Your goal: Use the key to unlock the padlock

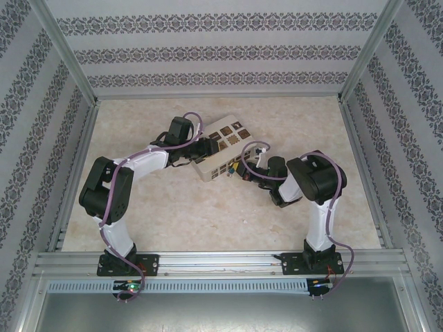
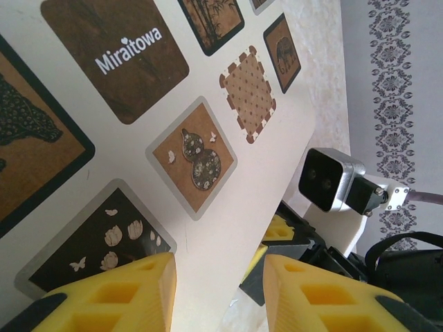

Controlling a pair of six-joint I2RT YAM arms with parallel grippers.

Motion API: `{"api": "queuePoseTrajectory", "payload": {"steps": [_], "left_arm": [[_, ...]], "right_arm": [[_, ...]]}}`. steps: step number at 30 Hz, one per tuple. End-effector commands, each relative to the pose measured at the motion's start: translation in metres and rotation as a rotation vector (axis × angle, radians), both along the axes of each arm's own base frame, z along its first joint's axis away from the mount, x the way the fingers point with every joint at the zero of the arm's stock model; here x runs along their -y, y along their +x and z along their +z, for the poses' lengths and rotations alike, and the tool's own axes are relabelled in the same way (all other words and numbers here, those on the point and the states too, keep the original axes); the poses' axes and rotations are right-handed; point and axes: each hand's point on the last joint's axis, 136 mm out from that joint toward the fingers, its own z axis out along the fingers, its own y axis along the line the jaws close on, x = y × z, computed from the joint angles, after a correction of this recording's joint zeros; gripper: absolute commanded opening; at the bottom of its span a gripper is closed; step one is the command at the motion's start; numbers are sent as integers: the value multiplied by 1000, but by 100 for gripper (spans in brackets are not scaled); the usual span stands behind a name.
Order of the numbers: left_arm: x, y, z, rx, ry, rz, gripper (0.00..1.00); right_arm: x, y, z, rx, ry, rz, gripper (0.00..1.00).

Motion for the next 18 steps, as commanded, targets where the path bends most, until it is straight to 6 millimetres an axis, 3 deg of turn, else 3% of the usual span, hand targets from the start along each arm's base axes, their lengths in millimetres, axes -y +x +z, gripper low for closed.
{"api": "queuePoseTrajectory", "payload": {"steps": [1, 14, 18], "left_arm": [[-4, -20, -24, -73, 40, -18, 38], [-5, -24, -25, -69, 40, -22, 38], [-5, -23, -24, -64, 39, -20, 39]], "right_arm": [[1, 11, 39, 96, 65, -59, 0], [-2, 25, 49, -12, 186, -156, 0], [1, 29, 44, -26, 185, -189, 0]]}}
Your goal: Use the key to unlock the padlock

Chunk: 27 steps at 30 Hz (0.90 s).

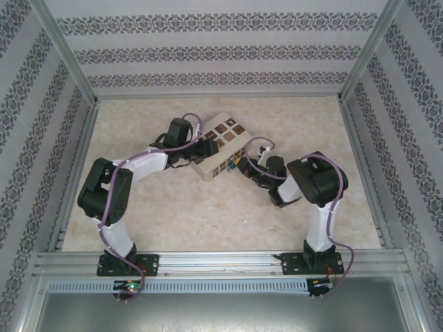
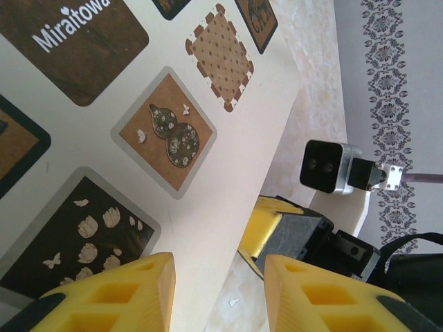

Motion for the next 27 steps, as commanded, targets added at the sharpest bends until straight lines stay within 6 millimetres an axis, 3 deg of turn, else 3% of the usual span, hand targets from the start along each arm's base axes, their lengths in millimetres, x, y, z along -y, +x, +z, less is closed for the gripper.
{"api": "queuePoseTrajectory", "payload": {"steps": [1, 12, 20, 27], "left_arm": [[-4, -20, -24, -84, 46, -17, 39], [-7, -17, -8, -42, 48, -6, 46], [-18, -7, 32, 92, 70, 40, 57], [-49, -5, 64, 228, 91, 148, 60]], "right_arm": [[-3, 14, 33, 94, 64, -45, 0], [23, 9, 29, 108, 6, -112, 0], [45, -9, 35, 129, -93, -126, 0], [54, -30, 48, 140, -199, -93, 0]]}}
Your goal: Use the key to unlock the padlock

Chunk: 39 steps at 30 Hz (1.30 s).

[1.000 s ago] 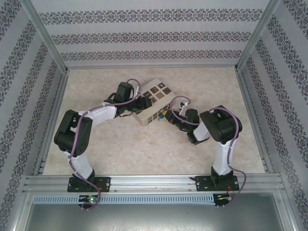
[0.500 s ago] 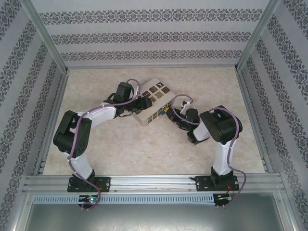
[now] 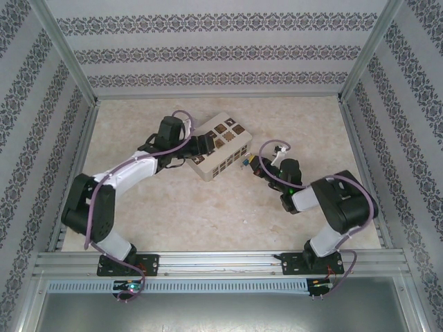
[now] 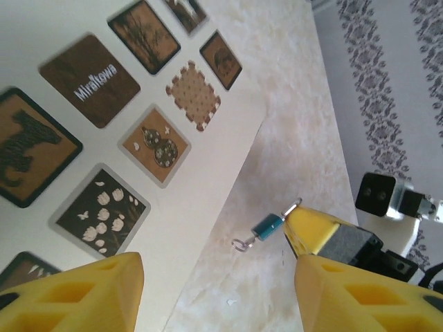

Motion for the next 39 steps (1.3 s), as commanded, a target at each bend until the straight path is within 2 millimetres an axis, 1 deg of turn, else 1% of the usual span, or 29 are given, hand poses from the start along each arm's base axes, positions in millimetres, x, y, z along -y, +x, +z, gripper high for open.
{"api": "queuePoseTrajectory", "payload": {"steps": [1, 5, 7, 10, 12, 14, 16, 19, 23, 28, 32, 39], "left_arm": [[-25, 5, 16, 100, 38, 79, 60], [-50, 1, 26, 165, 65, 154, 62], [-65, -2, 29, 198, 90, 207, 64], [-88, -8, 32, 251, 124, 299, 68], [-105, -12, 32, 280, 146, 363, 73], [-122, -16, 30, 290, 174, 425, 78], [-137, -20, 26, 285, 192, 466, 80], [-150, -26, 24, 282, 223, 493, 81], [-160, -32, 27, 295, 253, 519, 82], [-167, -36, 34, 310, 275, 535, 83], [-169, -36, 36, 313, 286, 536, 83], [-170, -36, 36, 310, 290, 537, 83]], "right_arm": [[6, -10, 0, 2, -102, 17, 0], [11, -27, 5, -19, -177, 44, 0], [15, -39, 1, -56, -229, 67, 0], [18, -55, 3, -96, -307, 111, 0], [21, -65, 6, -118, -341, 129, 0], [26, -77, 4, -175, -368, 142, 0], [27, -90, 1, -215, -397, 186, 0], [31, -110, -6, -287, -434, 226, 0], [34, -132, -19, -368, -439, 259, 0], [35, -151, -45, -462, -437, 276, 0], [37, -157, -61, -494, -503, 278, 0], [31, -155, -71, -501, -532, 295, 0]]}}
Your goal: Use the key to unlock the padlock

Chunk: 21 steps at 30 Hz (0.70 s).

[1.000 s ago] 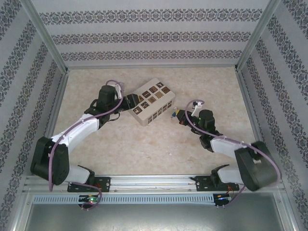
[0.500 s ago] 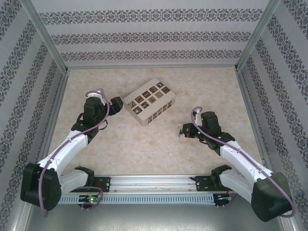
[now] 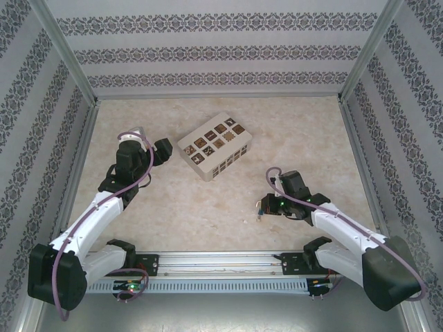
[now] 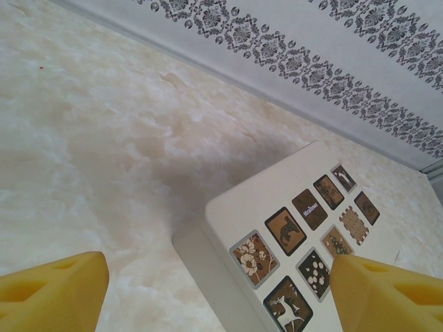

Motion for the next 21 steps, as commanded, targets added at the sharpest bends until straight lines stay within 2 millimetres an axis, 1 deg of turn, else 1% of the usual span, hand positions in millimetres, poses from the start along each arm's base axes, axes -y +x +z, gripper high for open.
{"api": "queuePoseTrajectory", "payload": {"steps": [1, 11, 15, 17, 21], "left_arm": [[-8, -2, 3, 0, 33, 17, 84], [-12, -5, 0, -2, 41, 27, 84], [-13, -6, 1, 1, 46, 28, 84], [-14, -6, 3, 6, 51, 28, 84], [-16, -7, 9, 21, 70, 30, 84]], "right_arm": [[-1, 4, -4, 12, -21, 3, 0], [-4, 6, -8, -3, -28, 5, 1], [-3, 8, -4, 9, -30, 0, 10], [-2, 9, -1, 20, -38, 0, 16], [1, 14, 11, 58, -51, 1, 23]]}}
